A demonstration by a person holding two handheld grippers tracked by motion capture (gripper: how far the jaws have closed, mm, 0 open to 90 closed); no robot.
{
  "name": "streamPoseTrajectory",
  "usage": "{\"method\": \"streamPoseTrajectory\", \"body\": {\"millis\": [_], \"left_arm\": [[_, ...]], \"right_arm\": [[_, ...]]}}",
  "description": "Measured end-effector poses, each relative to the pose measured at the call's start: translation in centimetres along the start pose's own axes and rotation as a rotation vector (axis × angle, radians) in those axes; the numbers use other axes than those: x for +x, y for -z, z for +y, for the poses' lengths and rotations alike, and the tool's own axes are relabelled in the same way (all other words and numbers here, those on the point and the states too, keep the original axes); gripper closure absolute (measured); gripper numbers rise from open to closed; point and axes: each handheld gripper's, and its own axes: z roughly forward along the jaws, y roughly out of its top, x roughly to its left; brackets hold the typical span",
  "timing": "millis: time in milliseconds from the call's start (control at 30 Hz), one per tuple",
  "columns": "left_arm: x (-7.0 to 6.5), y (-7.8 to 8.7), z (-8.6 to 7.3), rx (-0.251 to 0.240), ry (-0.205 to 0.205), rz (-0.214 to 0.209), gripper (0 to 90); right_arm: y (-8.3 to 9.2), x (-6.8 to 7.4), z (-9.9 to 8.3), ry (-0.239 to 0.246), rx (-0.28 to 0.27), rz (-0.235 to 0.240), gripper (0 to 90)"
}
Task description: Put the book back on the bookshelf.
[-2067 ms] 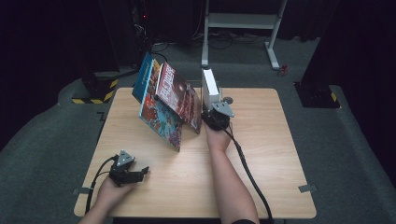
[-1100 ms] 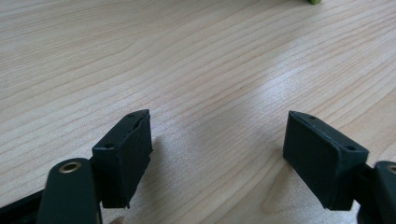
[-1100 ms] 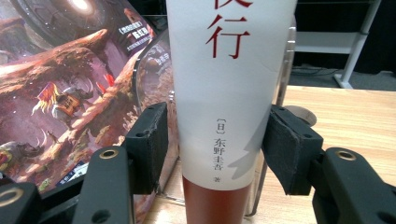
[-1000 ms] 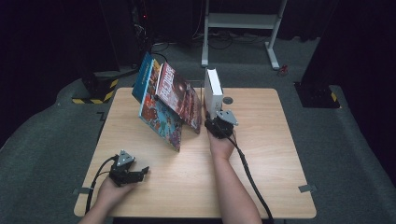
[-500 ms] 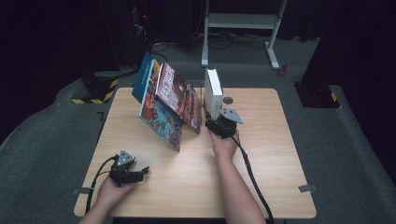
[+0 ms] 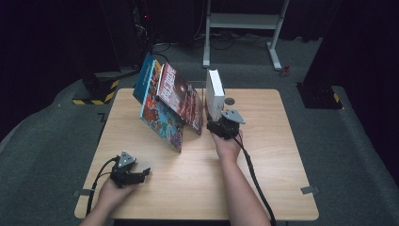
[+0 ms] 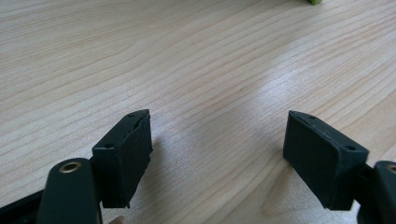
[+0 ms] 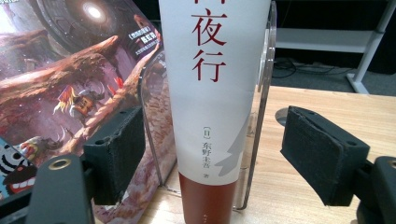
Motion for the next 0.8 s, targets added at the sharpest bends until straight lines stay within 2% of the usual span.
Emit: {"method": "streamPoseTrajectory", "body": {"millis": [167,400,800], "left_arm": [[0.0,0.0,0.0,-0.001,0.001,0.0,23.9],[0.0,0.0,0.0,0.0,0.001,0.0,24.0],[0.0,0.0,0.0,0.001,0.001,0.001,24.0]], "right_arm": [[0.1,-0.3,0.1,-0.016,0.016,0.006,18.5],[0.5,-0.3,0.3,-0.013,0.033,0.024,13.7],[2.2,-0.2,0.1,0.03,0.038,0.048,12.0]]}}
